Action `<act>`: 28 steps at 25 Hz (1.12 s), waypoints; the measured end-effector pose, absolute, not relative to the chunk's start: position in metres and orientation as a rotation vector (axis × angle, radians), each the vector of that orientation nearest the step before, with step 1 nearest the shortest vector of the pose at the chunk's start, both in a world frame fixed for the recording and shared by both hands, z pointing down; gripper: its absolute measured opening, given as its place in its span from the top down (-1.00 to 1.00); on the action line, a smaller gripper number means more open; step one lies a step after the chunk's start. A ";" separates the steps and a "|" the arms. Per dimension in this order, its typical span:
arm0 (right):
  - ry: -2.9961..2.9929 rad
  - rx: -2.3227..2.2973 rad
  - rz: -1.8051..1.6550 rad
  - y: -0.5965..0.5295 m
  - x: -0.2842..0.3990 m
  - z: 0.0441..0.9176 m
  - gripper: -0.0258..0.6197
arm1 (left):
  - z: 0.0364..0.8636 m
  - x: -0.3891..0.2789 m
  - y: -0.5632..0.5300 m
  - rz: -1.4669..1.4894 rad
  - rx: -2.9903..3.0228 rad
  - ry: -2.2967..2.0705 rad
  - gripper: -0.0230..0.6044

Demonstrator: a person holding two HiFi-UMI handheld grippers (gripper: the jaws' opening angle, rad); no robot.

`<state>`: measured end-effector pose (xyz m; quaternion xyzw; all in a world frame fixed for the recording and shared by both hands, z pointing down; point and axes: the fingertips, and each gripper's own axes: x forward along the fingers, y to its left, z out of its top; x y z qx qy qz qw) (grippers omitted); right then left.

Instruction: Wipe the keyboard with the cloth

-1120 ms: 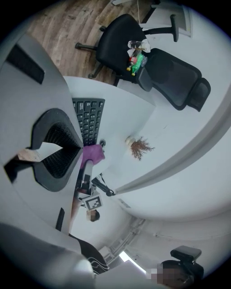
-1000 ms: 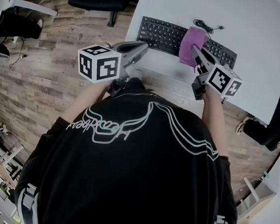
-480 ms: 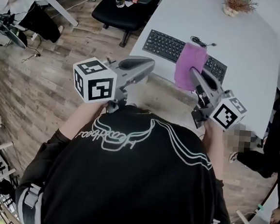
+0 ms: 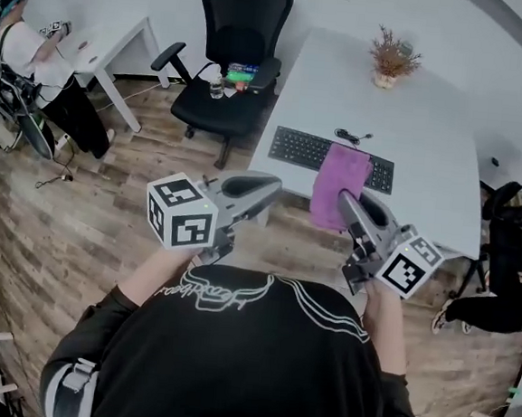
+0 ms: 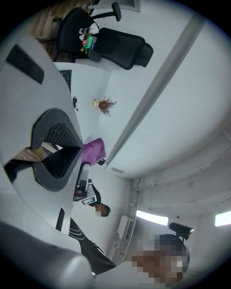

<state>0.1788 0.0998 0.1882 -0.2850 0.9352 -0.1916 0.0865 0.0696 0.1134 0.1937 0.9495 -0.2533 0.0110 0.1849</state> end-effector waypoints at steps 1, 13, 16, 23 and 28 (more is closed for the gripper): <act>2.780 -0.868 -0.554 0.113 0.172 0.183 0.74 | 0.190 0.061 0.125 0.014 2.681 -0.705 0.92; 2.741 -0.994 -0.519 0.252 0.123 0.191 0.74 | 0.192 0.018 0.244 -0.046 2.701 -0.616 0.92; 2.743 -0.997 -0.541 0.270 0.114 0.200 0.74 | 0.196 0.009 0.259 -0.056 2.693 -0.618 0.92; 2.724 -1.020 -0.565 0.294 0.108 0.207 0.74 | 0.208 0.001 0.280 -0.041 2.656 -0.639 0.92; 2.717 -1.078 -0.585 0.295 0.111 0.214 0.74 | 0.208 0.000 0.283 -0.046 2.663 -0.639 0.92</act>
